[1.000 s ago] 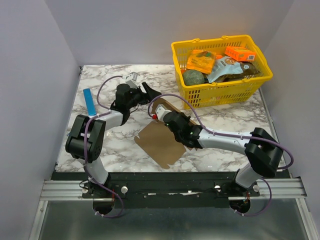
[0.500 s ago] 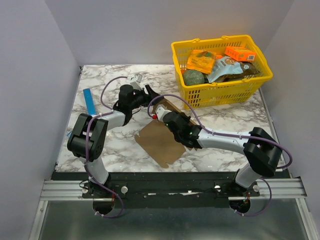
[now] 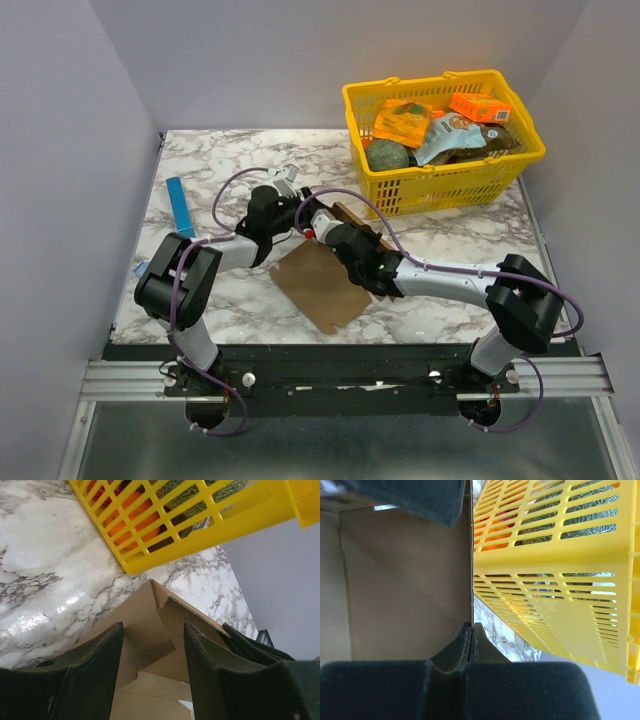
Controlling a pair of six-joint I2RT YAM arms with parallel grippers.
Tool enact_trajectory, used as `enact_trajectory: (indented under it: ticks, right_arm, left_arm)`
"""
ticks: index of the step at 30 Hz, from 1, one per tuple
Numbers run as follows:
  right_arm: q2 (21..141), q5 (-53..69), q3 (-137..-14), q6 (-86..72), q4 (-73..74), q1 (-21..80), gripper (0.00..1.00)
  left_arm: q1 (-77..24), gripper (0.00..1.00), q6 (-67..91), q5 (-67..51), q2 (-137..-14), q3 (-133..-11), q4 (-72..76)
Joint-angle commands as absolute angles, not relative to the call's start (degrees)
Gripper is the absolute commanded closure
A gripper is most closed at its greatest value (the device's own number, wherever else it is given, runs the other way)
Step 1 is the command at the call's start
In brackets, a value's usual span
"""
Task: Fold the paper box
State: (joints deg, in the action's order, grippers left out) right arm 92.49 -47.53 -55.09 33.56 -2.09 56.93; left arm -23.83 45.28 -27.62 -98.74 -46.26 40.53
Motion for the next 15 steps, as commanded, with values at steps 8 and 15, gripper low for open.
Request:
enact_trajectory:
  ticks: [8,15]
  right_arm:
    - [91.7,-46.9,-51.6,35.9,-6.4,57.3,0.99]
    - [89.7,-45.8,-49.1,37.4,-8.4,58.0,0.99]
  left_arm:
    - [-25.9,0.41,46.1,-26.3,-95.0,-41.7,45.3]
    - [-24.9,0.33,38.7,-27.4,-91.5,-37.4,45.1]
